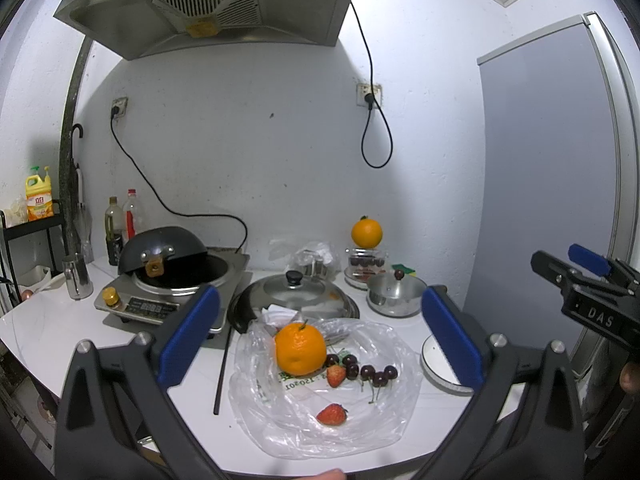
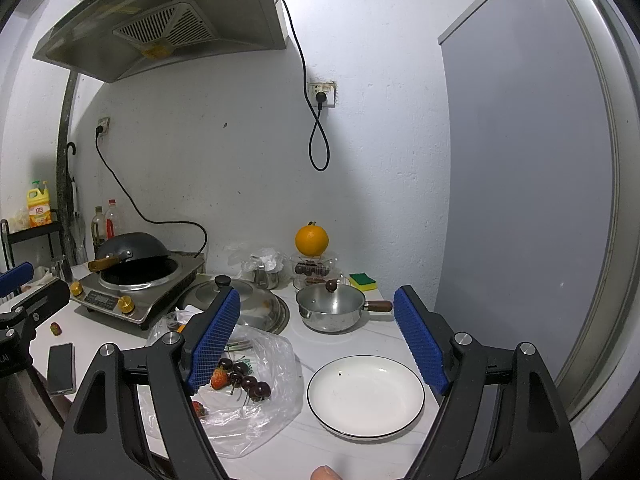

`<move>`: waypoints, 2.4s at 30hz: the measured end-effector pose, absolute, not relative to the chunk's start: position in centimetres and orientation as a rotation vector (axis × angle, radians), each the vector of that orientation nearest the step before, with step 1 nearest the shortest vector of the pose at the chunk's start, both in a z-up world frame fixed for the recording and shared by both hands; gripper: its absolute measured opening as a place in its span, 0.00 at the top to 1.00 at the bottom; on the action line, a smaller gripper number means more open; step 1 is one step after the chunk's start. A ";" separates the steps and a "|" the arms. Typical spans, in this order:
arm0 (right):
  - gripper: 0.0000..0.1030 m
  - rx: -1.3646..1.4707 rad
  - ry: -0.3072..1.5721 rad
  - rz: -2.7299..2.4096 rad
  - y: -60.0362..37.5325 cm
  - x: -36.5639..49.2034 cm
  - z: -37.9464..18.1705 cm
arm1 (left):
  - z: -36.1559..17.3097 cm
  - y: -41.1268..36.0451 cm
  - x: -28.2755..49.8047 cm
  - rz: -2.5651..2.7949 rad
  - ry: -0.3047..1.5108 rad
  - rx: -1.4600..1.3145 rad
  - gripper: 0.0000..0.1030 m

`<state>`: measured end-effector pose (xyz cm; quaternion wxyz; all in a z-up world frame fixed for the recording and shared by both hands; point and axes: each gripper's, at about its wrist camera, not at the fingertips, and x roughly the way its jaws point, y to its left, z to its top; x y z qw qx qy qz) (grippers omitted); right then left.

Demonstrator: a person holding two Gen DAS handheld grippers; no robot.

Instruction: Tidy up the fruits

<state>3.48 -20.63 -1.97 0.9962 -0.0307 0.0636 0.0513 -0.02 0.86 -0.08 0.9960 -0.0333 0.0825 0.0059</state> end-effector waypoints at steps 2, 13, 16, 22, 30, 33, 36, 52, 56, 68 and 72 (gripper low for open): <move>0.20 -0.061 0.127 0.103 -20.6 3.5 -2.0 | -0.1 0.9 0.0 0.012 0.165 -0.067 0.01; 0.20 -0.064 0.133 0.103 -20.6 3.5 -2.1 | -0.1 0.8 0.0 0.012 0.167 -0.068 0.01; 0.20 -0.067 0.142 0.106 -20.4 3.9 -2.4 | -0.2 0.9 0.4 0.014 0.175 -0.070 0.01; 0.20 -0.080 0.167 0.127 -19.5 5.5 -3.0 | -1.2 1.7 2.1 0.022 0.209 -0.086 0.01; 0.20 -0.103 0.223 0.172 -17.3 8.5 -4.4 | -3.5 3.7 4.8 0.044 0.276 -0.107 0.01; 0.20 -0.108 0.242 0.198 -16.3 9.7 -5.1 | -4.5 4.6 5.7 0.053 0.297 -0.114 0.01; 0.20 -0.121 0.265 0.218 -15.2 11.0 -5.7 | -5.5 5.6 6.7 0.063 0.321 -0.125 0.01; 0.20 -0.181 0.380 0.342 -8.4 17.0 -9.3 | -9.7 12.4 10.0 0.161 0.421 -0.169 0.01; 0.20 -0.189 0.392 0.371 -6.9 18.2 -10.1 | -10.7 14.0 10.7 0.178 0.448 -0.186 0.01; 0.20 -0.180 0.519 0.424 -3.1 23.8 -13.2 | -12.6 16.7 13.9 0.198 0.524 -0.195 0.01; 0.20 -0.186 0.552 0.436 -1.9 25.6 -14.2 | -13.2 17.6 15.1 0.209 0.543 -0.206 0.01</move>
